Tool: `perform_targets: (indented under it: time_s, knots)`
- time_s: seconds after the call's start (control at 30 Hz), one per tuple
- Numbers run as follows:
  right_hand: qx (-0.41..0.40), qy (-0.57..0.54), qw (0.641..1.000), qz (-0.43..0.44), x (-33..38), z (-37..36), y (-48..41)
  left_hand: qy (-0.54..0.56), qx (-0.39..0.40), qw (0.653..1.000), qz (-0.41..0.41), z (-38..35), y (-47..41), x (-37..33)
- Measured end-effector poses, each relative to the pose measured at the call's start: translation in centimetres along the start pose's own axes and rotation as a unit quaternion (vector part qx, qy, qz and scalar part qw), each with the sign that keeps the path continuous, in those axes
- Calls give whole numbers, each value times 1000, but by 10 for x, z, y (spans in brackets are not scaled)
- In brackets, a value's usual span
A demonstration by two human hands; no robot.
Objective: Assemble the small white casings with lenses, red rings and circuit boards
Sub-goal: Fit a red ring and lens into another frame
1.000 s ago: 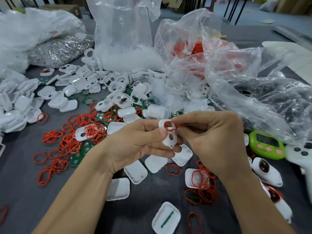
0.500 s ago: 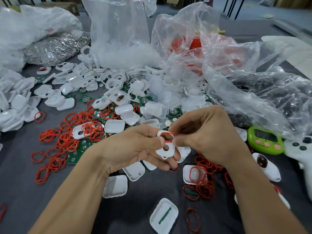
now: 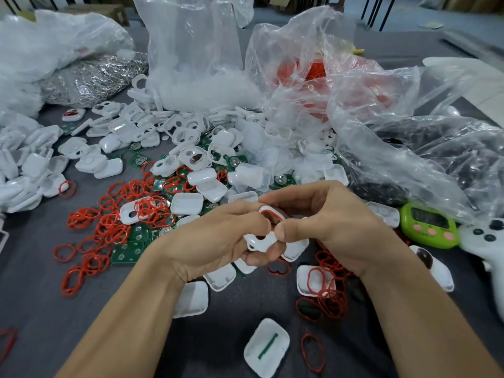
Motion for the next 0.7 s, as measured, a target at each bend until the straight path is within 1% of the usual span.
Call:
perform_targets:
  time_s: [0.1, 0.23, 0.37, 0.47, 0.5, 0.6, 0.63, 0.7]
  knots:
    - [-7, -37, 999, 2, -2, -1, -1, -4, -4, 1000, -7, 0, -2, 0]
    - [-8, -48, 999, 10, -4, -2, -3, 6, -6, 1000, -24, 1, -3, 1]
    - [-43, -77, 996, -11, -5, -4, -6, 22, -44, 998, -48, -2, -8, 0]
    - [-86, -133, 987, 2, -5, -7, -9, -14, -77, 994, -80, -4, -15, 2]
    - [-114, -126, 985, 17, -6, -8, -10, -36, -93, 991, -90, -5, -18, 4]
    - [-203, -17, 973, 112, -10, -12, -14, -55, -140, 981, -121, -9, -24, 5]
    - [-220, 6, 965, 140, -10, -14, -15, -54, -149, 978, -132, -10, -25, 5]
    - [-253, 51, 952, 163, -12, -18, -16, -77, -185, 969, -146, -11, -27, 6]
Point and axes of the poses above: each hand's wrist, its own y-axis away from the middle knuckle, its own z-axis out of the back of the hand, x = y × z, the point moved 1 cm from there along -y, towards the middle knuckle, and after that the axes turned 5 degrees about -y, right-handed, at the moved point
